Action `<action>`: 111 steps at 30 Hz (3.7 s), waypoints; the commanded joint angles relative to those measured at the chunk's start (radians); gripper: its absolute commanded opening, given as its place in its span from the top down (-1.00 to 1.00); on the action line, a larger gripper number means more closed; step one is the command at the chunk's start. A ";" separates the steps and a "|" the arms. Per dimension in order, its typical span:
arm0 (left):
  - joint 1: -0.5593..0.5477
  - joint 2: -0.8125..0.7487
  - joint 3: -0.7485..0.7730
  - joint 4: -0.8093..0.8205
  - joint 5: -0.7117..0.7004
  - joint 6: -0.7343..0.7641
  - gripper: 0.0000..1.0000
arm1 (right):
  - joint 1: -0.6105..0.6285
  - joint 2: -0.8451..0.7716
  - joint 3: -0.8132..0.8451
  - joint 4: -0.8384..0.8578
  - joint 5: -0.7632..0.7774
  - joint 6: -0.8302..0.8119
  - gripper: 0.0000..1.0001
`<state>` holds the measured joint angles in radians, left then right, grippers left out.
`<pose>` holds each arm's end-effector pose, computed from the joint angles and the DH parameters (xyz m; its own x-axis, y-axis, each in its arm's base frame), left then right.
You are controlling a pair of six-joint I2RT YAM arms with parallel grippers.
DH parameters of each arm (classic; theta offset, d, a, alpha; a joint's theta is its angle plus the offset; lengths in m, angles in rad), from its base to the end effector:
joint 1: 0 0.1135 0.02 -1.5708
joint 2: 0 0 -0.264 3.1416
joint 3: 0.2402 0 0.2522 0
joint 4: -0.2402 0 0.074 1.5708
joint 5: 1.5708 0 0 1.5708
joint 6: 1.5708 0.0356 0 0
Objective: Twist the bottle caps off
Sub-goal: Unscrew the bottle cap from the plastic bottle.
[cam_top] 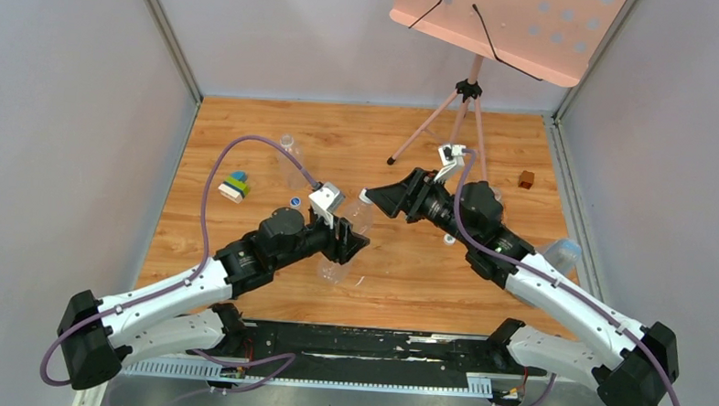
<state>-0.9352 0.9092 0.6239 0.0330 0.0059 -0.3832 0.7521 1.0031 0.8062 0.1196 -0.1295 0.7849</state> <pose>0.1280 -0.1738 0.2831 -0.4396 -0.0339 -0.8976 0.6941 0.6214 -0.3634 0.1714 0.1666 0.3386 -0.5851 0.4123 -0.6983 -0.5059 0.4874 0.7117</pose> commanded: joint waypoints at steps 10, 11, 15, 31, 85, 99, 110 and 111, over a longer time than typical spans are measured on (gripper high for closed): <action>-0.066 0.044 0.071 0.008 -0.132 0.026 1.00 | 0.034 0.102 0.066 0.049 0.077 0.084 -0.14; -0.071 0.046 0.072 0.011 -0.135 0.026 1.00 | 0.037 0.109 0.070 0.046 0.083 0.089 -0.12; -0.080 0.051 0.076 0.015 -0.154 0.024 1.00 | 0.044 0.121 0.074 0.049 0.105 0.100 0.13; -0.077 0.027 0.033 0.138 -0.088 0.003 1.00 | 0.061 0.036 -0.120 0.400 0.024 0.087 1.00; -0.024 0.019 0.179 -0.386 0.096 0.560 1.00 | -0.088 -0.102 0.030 -0.298 -0.228 -0.156 -0.50; -0.076 0.009 0.150 -0.418 0.154 0.765 0.99 | -0.102 0.000 0.039 -0.337 -0.495 -0.111 -0.48; -0.078 0.006 0.149 -0.442 0.102 0.759 1.00 | -0.102 0.005 0.024 -0.339 -0.529 -0.112 -0.27; -0.078 0.005 0.146 -0.445 0.100 0.757 1.00 | -0.103 -0.007 0.018 -0.340 -0.516 -0.109 -0.26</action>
<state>-1.0077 0.9367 0.7666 -0.4057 0.1287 0.3592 0.6537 1.0386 0.8307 -0.2356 -0.6456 0.6678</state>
